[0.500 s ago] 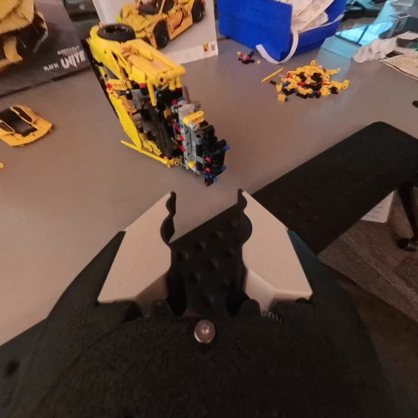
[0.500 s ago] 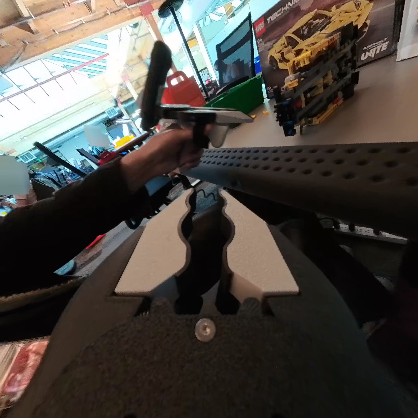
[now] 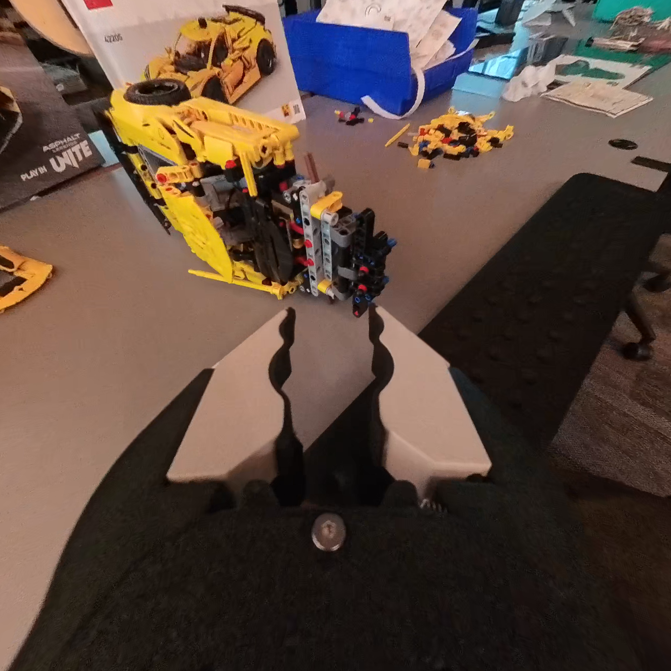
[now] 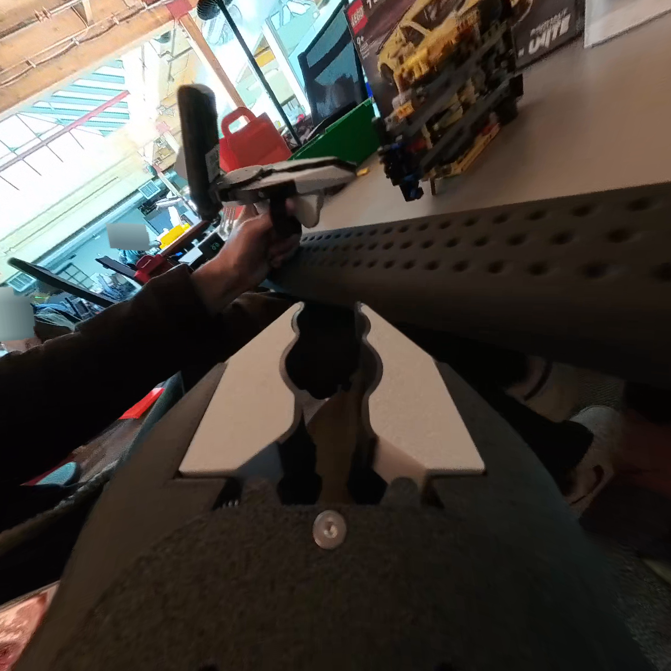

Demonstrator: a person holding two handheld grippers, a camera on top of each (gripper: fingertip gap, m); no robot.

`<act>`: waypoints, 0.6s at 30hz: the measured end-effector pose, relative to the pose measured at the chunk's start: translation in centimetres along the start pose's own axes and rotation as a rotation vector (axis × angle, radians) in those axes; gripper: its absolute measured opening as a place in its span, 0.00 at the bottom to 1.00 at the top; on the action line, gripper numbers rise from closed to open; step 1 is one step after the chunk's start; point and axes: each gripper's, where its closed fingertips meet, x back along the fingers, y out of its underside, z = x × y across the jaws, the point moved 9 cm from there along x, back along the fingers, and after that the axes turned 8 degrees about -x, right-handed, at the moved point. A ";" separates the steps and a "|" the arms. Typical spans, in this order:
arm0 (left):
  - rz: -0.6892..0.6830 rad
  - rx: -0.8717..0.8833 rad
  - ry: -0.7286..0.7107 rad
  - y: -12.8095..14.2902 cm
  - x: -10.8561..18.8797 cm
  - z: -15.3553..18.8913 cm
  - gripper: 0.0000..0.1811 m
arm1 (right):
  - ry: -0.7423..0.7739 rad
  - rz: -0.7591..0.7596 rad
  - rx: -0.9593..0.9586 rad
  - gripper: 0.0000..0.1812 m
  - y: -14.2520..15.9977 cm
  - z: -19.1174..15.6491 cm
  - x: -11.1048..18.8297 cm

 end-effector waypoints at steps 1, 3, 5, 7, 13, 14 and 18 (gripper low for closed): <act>0.016 0.005 0.010 0.0 0.1 0.0 0.22 | -0.003 -0.015 -0.014 0.13 0.4 0.4 -0.1; 0.052 0.024 0.025 -0.1 0.5 -0.1 0.23 | 0.011 -0.073 -0.001 0.15 1.3 1.0 -0.7; 0.095 0.015 0.030 -0.3 1.0 0.0 0.22 | 0.035 -0.167 0.120 0.15 2.7 0.9 -2.1; 0.120 0.006 0.039 -0.3 1.2 0.1 0.22 | 0.011 -0.314 0.280 0.15 4.8 0.3 -4.2; 0.170 0.040 0.031 -0.4 1.8 -0.2 0.22 | 0.158 -0.552 0.558 0.18 8.7 1.5 -9.2; 0.184 0.031 0.022 -0.4 1.9 -0.2 0.20 | 0.195 -0.554 0.594 0.16 8.7 1.5 -9.5; 0.186 -0.001 0.022 -0.4 1.9 0.2 0.17 | 0.266 -0.609 0.625 0.12 9.0 2.1 -10.4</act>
